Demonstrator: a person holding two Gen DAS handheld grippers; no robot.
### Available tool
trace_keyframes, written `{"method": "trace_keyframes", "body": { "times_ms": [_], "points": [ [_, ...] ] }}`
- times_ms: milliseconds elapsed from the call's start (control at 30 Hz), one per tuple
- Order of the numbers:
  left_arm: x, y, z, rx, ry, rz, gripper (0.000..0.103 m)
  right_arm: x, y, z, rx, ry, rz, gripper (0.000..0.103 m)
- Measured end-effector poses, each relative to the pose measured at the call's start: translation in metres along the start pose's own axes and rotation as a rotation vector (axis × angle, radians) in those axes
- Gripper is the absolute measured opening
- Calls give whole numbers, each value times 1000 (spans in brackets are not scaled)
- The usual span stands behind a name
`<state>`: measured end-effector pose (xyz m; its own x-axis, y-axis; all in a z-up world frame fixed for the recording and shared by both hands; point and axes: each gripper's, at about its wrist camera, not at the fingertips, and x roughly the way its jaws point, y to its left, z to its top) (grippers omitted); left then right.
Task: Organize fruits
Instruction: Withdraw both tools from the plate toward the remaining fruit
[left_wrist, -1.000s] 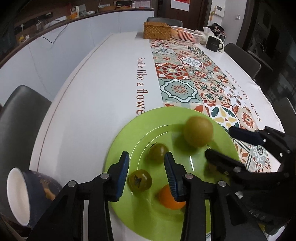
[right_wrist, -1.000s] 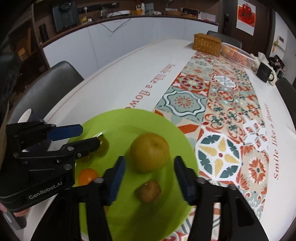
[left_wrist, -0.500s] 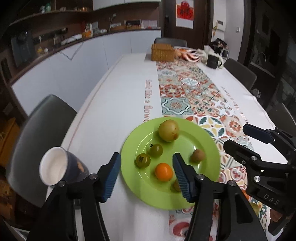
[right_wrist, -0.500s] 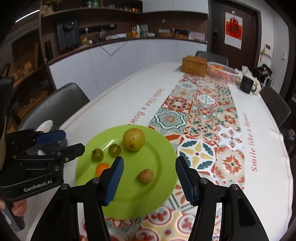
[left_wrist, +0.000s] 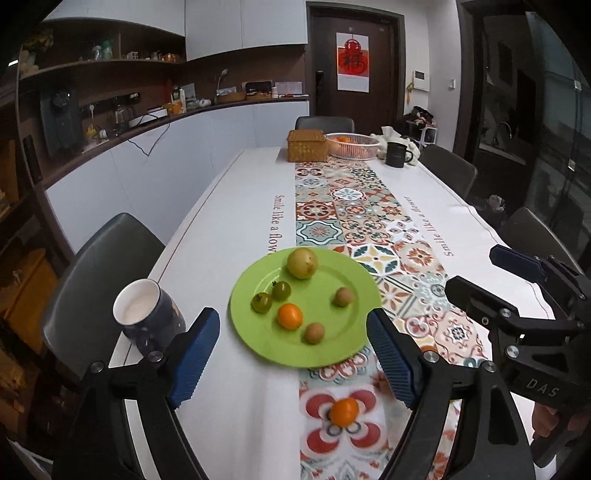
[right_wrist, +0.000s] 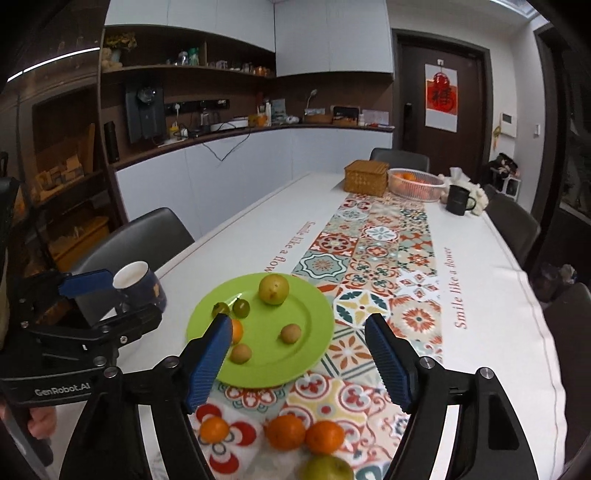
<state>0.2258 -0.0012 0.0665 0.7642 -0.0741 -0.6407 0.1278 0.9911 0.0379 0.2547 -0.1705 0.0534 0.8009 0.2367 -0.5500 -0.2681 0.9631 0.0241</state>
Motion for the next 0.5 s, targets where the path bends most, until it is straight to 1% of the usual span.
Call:
{"method": "trace_keyframes", "body": {
  "times_ms": [133, 300, 500],
  "points": [
    [-16, -8, -12, 4, -12, -13, 84, -20, -2, -16, 11, -4, -9, 77],
    [-32, -18, -31, 14, -40, -19, 85, -36, -4, -35, 34, 3, -10, 78],
    [-43, -28, -56, 39, -70, 0, 87, -47, -9, -64, 63, 27, -27, 78]
  ]
}}
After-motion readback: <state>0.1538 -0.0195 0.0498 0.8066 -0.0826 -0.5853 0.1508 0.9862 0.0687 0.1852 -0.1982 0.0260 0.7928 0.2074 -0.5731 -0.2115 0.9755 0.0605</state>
